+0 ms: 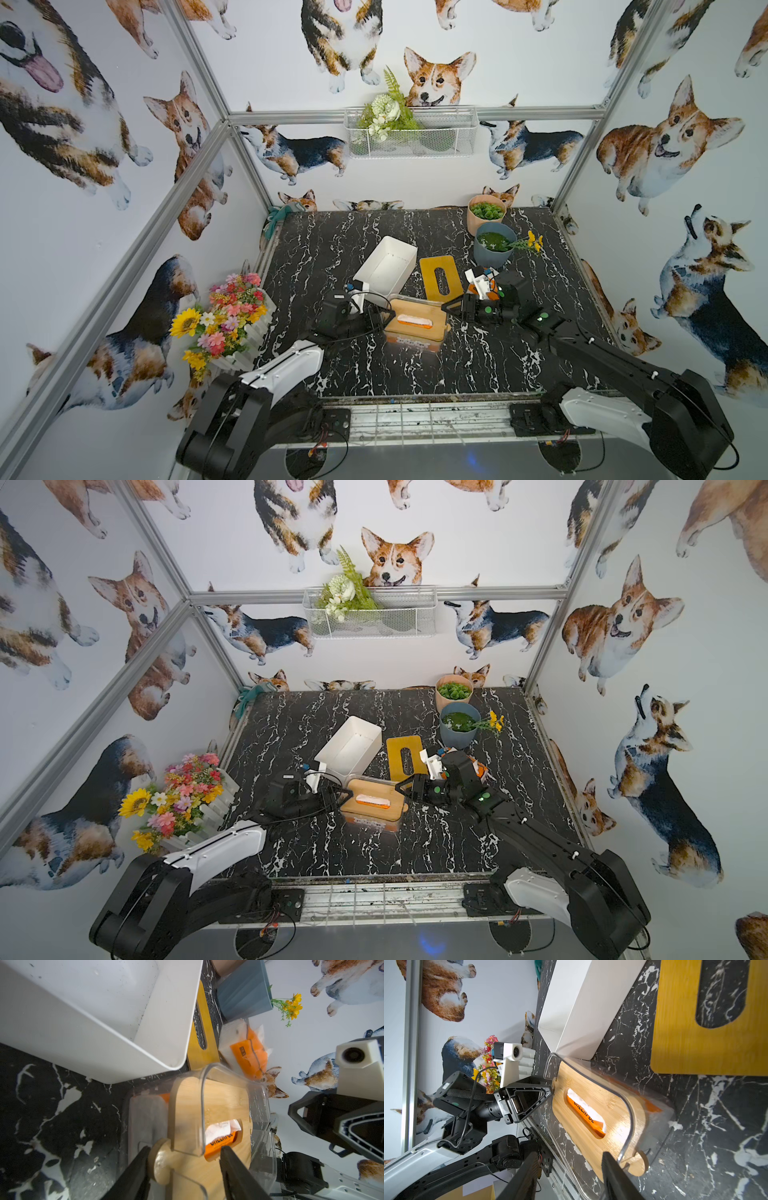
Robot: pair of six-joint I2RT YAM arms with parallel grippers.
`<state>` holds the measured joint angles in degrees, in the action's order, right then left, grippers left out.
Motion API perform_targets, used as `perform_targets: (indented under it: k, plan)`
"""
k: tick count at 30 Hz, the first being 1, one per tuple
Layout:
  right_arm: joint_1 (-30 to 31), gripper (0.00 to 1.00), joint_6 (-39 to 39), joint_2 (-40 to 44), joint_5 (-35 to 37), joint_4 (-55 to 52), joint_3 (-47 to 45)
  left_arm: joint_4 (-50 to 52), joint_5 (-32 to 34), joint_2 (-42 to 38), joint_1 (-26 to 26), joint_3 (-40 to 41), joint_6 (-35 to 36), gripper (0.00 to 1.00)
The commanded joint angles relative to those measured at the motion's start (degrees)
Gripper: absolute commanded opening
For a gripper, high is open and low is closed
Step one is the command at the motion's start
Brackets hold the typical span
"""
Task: Put the tissue paper into the tissue box
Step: Close the box lid on the tissue box, then pull the paper towel from the tissue box.
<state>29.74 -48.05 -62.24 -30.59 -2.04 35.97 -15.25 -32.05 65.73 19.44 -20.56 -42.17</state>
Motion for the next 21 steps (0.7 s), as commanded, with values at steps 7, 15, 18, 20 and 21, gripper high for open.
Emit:
perform_targets:
  k: [7, 15, 18, 20, 21]
  plan:
    - [3.79, 0.54, 4.86, -1.42, 4.82, -7.04, 7.53, 8.33, 3.91, -8.97, -0.24, -2.89, 3.64, 0.81]
    - [16.92, 0.53, 6.25, -14.23, 21.1, -15.1, 22.42, 16.52, 9.62, -18.15, -1.12, -4.98, 7.91, 0.97]
    - [20.87, 0.5, 4.64, -19.81, 26.96, -18.08, 27.3, 19.19, 10.68, -20.26, -1.84, -6.03, 9.6, 0.99]
    - [23.21, 0.49, 3.56, -23.05, 30.36, -18.82, 29.54, 20.6, 10.49, -20.83, -2.59, -6.57, 10.57, 1.0]
    - [24.4, 0.48, 2.96, -24.47, 31.88, -18.99, 30.4, 21.25, 10.2, -20.92, -3.18, -6.84, 11.16, 1.0]
